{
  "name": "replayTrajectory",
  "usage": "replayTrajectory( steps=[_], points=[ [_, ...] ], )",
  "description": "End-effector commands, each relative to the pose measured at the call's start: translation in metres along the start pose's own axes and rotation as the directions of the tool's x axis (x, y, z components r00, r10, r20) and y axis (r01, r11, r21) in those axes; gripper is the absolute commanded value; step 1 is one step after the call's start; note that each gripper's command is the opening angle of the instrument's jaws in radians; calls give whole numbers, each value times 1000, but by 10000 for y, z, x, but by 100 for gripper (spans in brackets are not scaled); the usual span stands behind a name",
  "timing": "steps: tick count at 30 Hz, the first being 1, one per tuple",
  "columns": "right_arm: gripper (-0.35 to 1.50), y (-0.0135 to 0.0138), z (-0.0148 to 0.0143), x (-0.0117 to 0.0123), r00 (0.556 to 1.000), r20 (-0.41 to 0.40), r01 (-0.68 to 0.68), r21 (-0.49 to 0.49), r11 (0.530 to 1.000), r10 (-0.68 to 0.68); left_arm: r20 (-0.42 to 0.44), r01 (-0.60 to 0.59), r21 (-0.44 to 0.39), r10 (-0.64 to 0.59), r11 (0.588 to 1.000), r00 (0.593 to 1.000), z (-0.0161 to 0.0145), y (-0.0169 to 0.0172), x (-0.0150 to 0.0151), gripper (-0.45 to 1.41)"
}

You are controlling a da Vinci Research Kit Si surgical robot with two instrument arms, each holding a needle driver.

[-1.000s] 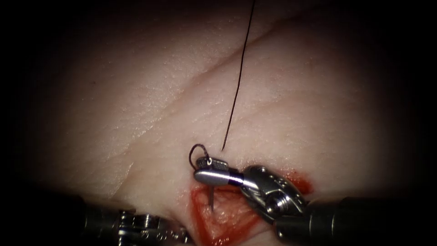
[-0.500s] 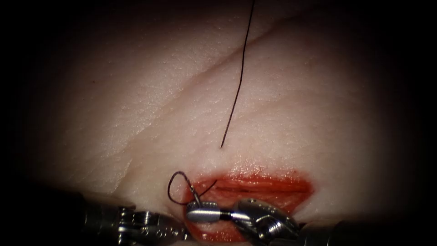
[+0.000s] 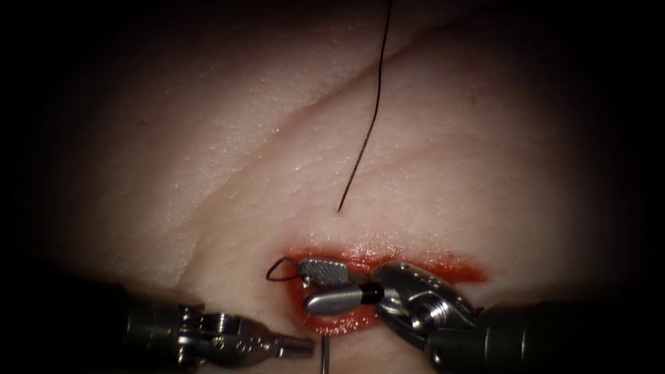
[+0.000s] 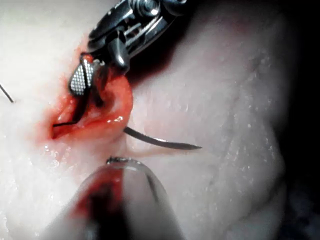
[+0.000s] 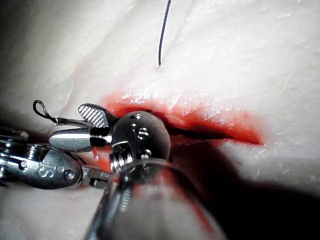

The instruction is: Wound Closure

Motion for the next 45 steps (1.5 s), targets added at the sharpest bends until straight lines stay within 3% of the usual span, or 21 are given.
replayTrajectory(
  steps=[1,7,12,20,35,39,45],
  points=[
    [131,11,-6,7,999,1,36,-14,999,-36,-3,3,-4,-3,1000,1000,5,5,1,-45],
    [131,26,-34,42,975,60,219,-78,972,-215,-38,6,6,-6,1000,999,-17,9,17,-45],
    [136,29,-46,50,947,93,317,-114,941,-308,-76,-20,42,23,999,997,-28,1,31,-45],
    [145,18,-45,31,882,172,456,-83,886,-438,-145,-76,140,97,987,985,-28,-26,45,-45],
    [148,-4,-57,11,832,167,539,-15,842,-529,-134,-93,166,116,982,984,-8,-44,21,-33],
    [148,0,-62,1,824,178,547,-8,837,-538,-136,-96,170,120,981,983,-14,-41,29,12],
    [146,12,-66,-14,808,208,563,4,826,-551,-163,-111,202,145,973,976,-22,-37,54,39]
  ],
)
